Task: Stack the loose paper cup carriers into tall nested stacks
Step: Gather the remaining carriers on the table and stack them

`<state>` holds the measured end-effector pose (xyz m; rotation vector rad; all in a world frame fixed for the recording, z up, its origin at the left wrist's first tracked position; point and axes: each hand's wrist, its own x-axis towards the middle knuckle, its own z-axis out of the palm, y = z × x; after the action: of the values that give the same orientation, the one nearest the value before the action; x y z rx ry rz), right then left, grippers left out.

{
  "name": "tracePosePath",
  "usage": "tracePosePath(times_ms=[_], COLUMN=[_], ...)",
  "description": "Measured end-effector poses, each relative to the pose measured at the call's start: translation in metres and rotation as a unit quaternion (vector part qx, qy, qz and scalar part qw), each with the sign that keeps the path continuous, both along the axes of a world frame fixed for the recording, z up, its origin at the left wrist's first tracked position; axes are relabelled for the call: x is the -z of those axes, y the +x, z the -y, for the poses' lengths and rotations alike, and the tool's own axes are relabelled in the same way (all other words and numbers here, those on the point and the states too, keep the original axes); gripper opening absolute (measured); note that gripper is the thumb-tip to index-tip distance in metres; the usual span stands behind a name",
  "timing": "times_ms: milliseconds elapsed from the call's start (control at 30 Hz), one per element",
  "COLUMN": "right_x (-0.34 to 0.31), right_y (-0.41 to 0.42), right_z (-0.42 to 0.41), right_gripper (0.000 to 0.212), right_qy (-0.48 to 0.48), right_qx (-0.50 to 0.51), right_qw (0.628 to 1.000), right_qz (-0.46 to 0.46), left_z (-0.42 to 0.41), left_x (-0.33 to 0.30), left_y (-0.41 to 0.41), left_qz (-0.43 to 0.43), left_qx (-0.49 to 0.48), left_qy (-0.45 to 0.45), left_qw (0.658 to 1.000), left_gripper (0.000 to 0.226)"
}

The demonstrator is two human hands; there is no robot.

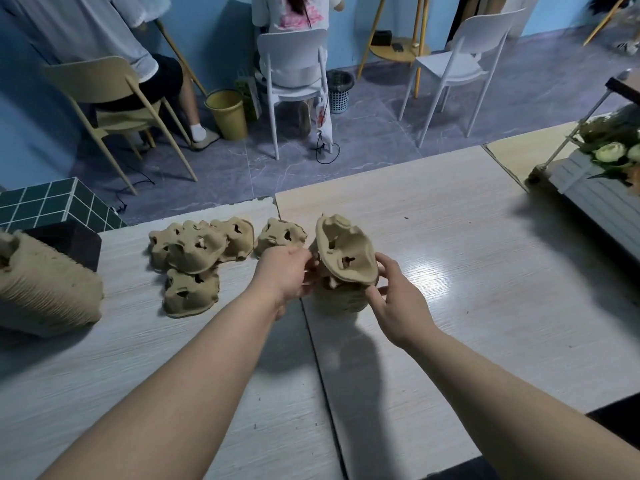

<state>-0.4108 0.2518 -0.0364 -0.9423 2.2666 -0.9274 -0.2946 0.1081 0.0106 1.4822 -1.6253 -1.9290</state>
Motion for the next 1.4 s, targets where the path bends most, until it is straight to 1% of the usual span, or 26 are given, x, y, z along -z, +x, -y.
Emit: tracePosePath(times_ms=[67, 100, 167, 200, 267, 367, 433, 567, 633, 700, 733, 767, 800, 867, 933, 967, 1033, 1133, 1267, 1400], right_x=[0.001, 0.001, 0.001, 0.001, 0.000, -0.002, -0.002, -0.002, -0.001, 0.000, 0.000, 0.000, 0.000, 0.000, -0.001, -0.001, 0.000, 0.001, -0.001, -0.004], right_y=[0.000, 0.000, -0.001, -0.001, -0.001, -0.001, -0.002, -0.002, -0.002, -0.003, -0.003, -0.003, -0.003, -0.003, -0.002, -0.002, -0.003, -0.005, -0.011, -0.021], right_z=[0.000, -0.001, -0.001, -0.001, -0.002, -0.003, -0.003, -0.003, -0.004, -0.005, -0.005, -0.005, -0.004, -0.003, -0.002, -0.002, -0.001, 0.002, 0.009, 0.019], right_gripper=[0.049, 0.049, 0.049, 0.049, 0.050, 0.056, 0.064, 0.078, 0.080, 0.078, 0.076, 0.074, 0.072, 0.069, 0.068, 0.067, 0.067, 0.067, 0.067, 0.063], right_qy=[-0.004, -0.008, -0.013, -0.015, -0.020, -0.026, -0.022, -0.014, -0.015, -0.017, -0.021, -0.025, -0.028, -0.035, -0.040, -0.042, -0.043, -0.040, -0.042, -0.039], right_qx=[0.001, 0.001, 0.000, 0.000, -0.002, -0.003, -0.002, -0.010, -0.021, -0.029, -0.031, -0.032, -0.033, -0.032, -0.032, -0.033, -0.033, -0.029, -0.027, -0.014], right_qw=[1.000, 1.000, 1.000, 1.000, 1.000, 1.000, 1.000, 1.000, 1.000, 0.999, 0.999, 0.999, 0.999, 0.999, 0.998, 0.998, 0.998, 0.998, 0.998, 0.999], right_qz=[0.004, 0.003, 0.002, 0.003, 0.006, 0.012, 0.011, -0.005, -0.016, -0.029, -0.030, -0.029, -0.028, -0.026, -0.026, -0.027, -0.029, -0.030, -0.029, -0.026], left_z=[0.000, -0.001, -0.003, -0.004, -0.006, -0.008, -0.010, -0.013, -0.014, -0.013, -0.013, -0.013, -0.013, -0.011, -0.011, -0.012, -0.014, -0.013, -0.005, 0.005], left_x=[0.000, -0.001, 0.000, 0.002, 0.004, 0.006, 0.008, 0.013, 0.015, 0.020, 0.023, 0.025, 0.026, 0.032, 0.036, 0.038, 0.041, 0.043, 0.048, 0.049], left_y=[-0.001, -0.001, 0.000, 0.001, 0.001, 0.001, 0.002, 0.005, 0.007, 0.010, 0.012, 0.013, 0.015, 0.017, 0.018, 0.018, 0.017, 0.015, 0.008, -0.006], left_qz=[-0.003, 0.004, 0.024, 0.028, 0.039, 0.050, 0.050, 0.037, 0.038, 0.048, 0.057, 0.065, 0.076, 0.096, 0.099, 0.089, 0.064, 0.045, 0.031, 0.023], left_qx=[-0.024, -0.020, 0.010, 0.023, 0.034, 0.034, 0.030, 0.013, 0.009, 0.012, 0.013, 0.015, 0.018, 0.023, 0.042, 0.053, 0.069, 0.067, 0.073, 0.083], left_qy=[-0.015, -0.037, -0.104, -0.137, -0.173, -0.174, -0.165, -0.152, -0.153, -0.167, -0.178, -0.187, -0.198, -0.210, -0.198, -0.179, -0.145, -0.130, -0.131, -0.155], left_qw=[1.000, 0.999, 0.994, 0.990, 0.984, 0.983, 0.985, 0.988, 0.987, 0.985, 0.982, 0.980, 0.977, 0.973, 0.974, 0.978, 0.985, 0.988, 0.988, 0.984], left_gripper=[0.031, 0.043, 0.072, 0.075, 0.056, 0.027, 0.020, 0.016, 0.006, 0.016, 0.016, 0.009, 0.016, 0.041, 0.054, 0.057, 0.057, 0.059, 0.062, 0.062])
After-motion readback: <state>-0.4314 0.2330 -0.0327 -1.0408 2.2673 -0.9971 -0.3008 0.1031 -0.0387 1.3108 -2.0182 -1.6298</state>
